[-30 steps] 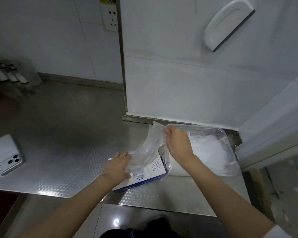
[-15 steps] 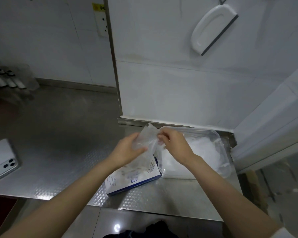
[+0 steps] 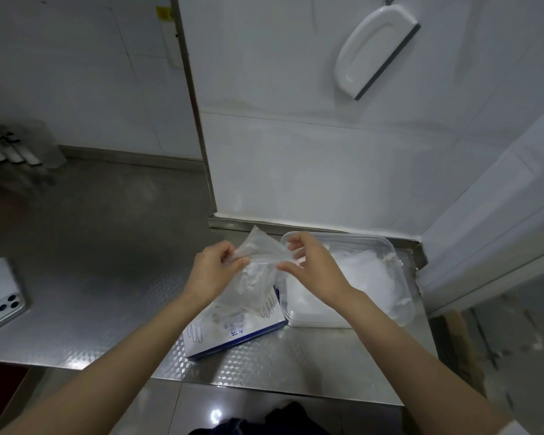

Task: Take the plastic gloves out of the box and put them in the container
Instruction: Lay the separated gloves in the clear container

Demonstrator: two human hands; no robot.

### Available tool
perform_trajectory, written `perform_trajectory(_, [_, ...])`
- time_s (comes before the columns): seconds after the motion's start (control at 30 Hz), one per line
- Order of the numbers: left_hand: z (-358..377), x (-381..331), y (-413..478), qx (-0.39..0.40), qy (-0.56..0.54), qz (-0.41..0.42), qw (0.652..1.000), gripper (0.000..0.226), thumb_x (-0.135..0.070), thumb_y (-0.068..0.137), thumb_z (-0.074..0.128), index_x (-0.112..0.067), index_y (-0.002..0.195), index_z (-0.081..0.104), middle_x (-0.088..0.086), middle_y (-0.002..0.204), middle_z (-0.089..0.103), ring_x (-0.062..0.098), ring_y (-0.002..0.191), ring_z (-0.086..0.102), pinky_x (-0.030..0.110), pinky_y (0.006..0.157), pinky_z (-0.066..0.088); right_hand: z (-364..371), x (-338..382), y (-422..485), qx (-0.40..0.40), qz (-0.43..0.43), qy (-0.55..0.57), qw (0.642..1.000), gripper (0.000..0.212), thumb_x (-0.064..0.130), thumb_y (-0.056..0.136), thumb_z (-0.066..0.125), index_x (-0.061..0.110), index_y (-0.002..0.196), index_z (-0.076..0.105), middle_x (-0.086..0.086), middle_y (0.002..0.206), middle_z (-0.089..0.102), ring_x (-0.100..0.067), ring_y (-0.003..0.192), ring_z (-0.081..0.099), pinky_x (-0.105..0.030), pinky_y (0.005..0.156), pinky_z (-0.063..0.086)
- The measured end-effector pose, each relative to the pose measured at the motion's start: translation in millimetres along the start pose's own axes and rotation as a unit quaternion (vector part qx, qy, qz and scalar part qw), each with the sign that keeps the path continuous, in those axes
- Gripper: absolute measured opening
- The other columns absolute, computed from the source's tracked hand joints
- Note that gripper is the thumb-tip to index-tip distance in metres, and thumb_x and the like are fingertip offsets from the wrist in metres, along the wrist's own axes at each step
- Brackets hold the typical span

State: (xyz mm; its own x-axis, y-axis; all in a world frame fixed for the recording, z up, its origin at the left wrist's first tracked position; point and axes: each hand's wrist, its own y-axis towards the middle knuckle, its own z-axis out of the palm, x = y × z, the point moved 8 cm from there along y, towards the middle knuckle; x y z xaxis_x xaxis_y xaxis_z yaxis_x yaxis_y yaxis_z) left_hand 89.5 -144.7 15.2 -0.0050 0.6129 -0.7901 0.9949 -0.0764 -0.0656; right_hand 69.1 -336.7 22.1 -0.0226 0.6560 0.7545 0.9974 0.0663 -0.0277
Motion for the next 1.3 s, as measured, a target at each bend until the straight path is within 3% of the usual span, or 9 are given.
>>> perform_trajectory(0.17, [10.2, -15.7, -5.1, 0.025, -0.024, 0.036, 0.999, 0.028, -0.015, 0.077, 0.077, -0.017, 0.065, 0.051, -0.004, 0.063, 0.055, 0.008, 0.059, 0.045, 0.014, 0.054, 0.035, 9.1, 25.4, -2.9, -0.014, -0.085, -0.077, 0.993, 0.034, 0.038, 0.084, 0.067, 0.015, 0.106, 0.06, 0.005, 0.103, 0.054, -0.006, 0.092, 0.046, -0.018, 0.078, 0.035])
perform_trajectory(0.33, [11.1, -18.4, -9.2, 0.034, -0.055, 0.051, 0.997, 0.029, -0.008, 0.074, 0.078, -0.022, 0.084, 0.055, 0.003, 0.082, 0.064, 0.009, 0.072, 0.058, 0.005, 0.063, 0.04, 5.4, 18.1, -0.9, -0.028, -0.056, -0.083, 0.995, 0.026, 0.034, 0.093, 0.056, 0.014, 0.093, 0.072, 0.002, 0.087, 0.062, -0.01, 0.078, 0.05, -0.024, 0.068, 0.035])
perform_trajectory(0.43, [10.5, -8.2, -9.8, 0.049, -0.063, 0.071, 0.994, 0.035, -0.008, 0.077, 0.075, -0.034, 0.088, 0.055, 0.011, 0.088, 0.064, 0.022, 0.08, 0.061, 0.028, 0.073, 0.048, -3.4, 8.7, -2.8, -0.045, -0.03, -0.089, 0.995, 0.038, 0.031, 0.095, 0.054, 0.019, 0.06, 0.053, 0.01, 0.058, 0.048, -0.007, 0.054, 0.041, -0.026, 0.058, 0.028])
perform_trajectory(0.6, [9.7, -1.1, -18.8, 0.023, 0.068, 0.171, 0.983, 0.017, -0.007, 0.085, 0.068, -0.021, 0.092, 0.061, -0.006, 0.088, 0.06, 0.015, 0.079, 0.058, 0.025, 0.07, 0.043, -18.1, -9.8, -3.7, -0.08, 0.031, -0.06, 0.995, 0.039, 0.027, 0.095, 0.054, 0.0, 0.068, 0.057, -0.006, 0.058, 0.059, -0.019, 0.06, 0.058, -0.036, 0.06, 0.044])
perform_trajectory(0.77, [39.0, 21.4, -34.8, 0.096, 0.356, 0.28, 0.886, 0.029, 0.0, 0.077, 0.067, -0.023, 0.094, 0.069, -0.009, 0.094, 0.067, 0.016, 0.089, 0.062, 0.025, 0.078, 0.032, -37.4, -31.8, -1.5, -0.117, 0.085, -0.024, 0.989, 0.025, 0.022, 0.094, 0.052, 0.006, 0.089, 0.071, -0.009, 0.083, 0.072, -0.025, 0.079, 0.067, -0.041, 0.078, 0.052])
perform_trajectory(0.9, [68.8, 65.1, -50.2, 0.279, 0.488, 0.185, 0.806, 0.046, -0.033, 0.097, 0.014, -0.021, 0.108, 0.057, -0.003, 0.117, 0.059, 0.019, 0.113, 0.044, 0.037, 0.1, 0.023, -53.1, -41.8, -4.5, -0.141, 0.104, -0.015, 0.984, 0.021, 0.019, 0.095, 0.051, 0.01, 0.088, 0.07, -0.006, 0.082, 0.071, -0.024, 0.081, 0.067, -0.038, 0.077, 0.051])
perform_trajectory(1.0, [74.2, 72.2, -51.5, 0.31, 0.516, 0.169, 0.781, 0.041, -0.036, 0.101, 0.021, -0.022, 0.125, 0.052, -0.004, 0.129, 0.055, 0.021, 0.12, 0.039, 0.041, 0.105, 0.022, -64.3, -45.3, -7.8, -0.163, 0.108, 0.006, 0.981, 0.02, 0.015, 0.095, 0.051, 0.009, 0.089, 0.069, -0.004, 0.087, 0.071, -0.021, 0.078, 0.068, -0.033, 0.075, 0.051])
perform_trajectory(1.13, [77.9, 71.1, -45.0, 0.338, 0.493, 0.134, 0.791, 0.045, -0.032, 0.102, 0.025, -0.026, 0.146, 0.03, 0.0, 0.141, 0.047, 0.022, 0.129, 0.035, 0.043, 0.111, 0.018, -89.6, -38.4, -6.0, -0.21, 0.095, 0.024, 0.973, 0.022, 0.008, 0.096, 0.046, 0.01, 0.089, 0.068, 0.001, 0.088, 0.068, -0.02, 0.077, 0.068, -0.032, 0.074, 0.051])
perform_trajectory(1.3, [59.6, 40.6, -26.4, 0.363, 0.378, 0.071, 0.849, 0.025, -0.027, 0.099, 0.038, -0.019, 0.096, 0.062, 0.003, 0.116, 0.064, 0.018, 0.1, 0.057, 0.031, 0.09, 0.042, -116.7, -13.9, -4.7, -0.215, 0.024, -0.029, 0.976, 0.024, 0.002, 0.095, 0.044, 0.007, 0.094, 0.068, -0.001, 0.089, 0.07, -0.016, 0.079, 0.067, -0.033, 0.079, 0.054])
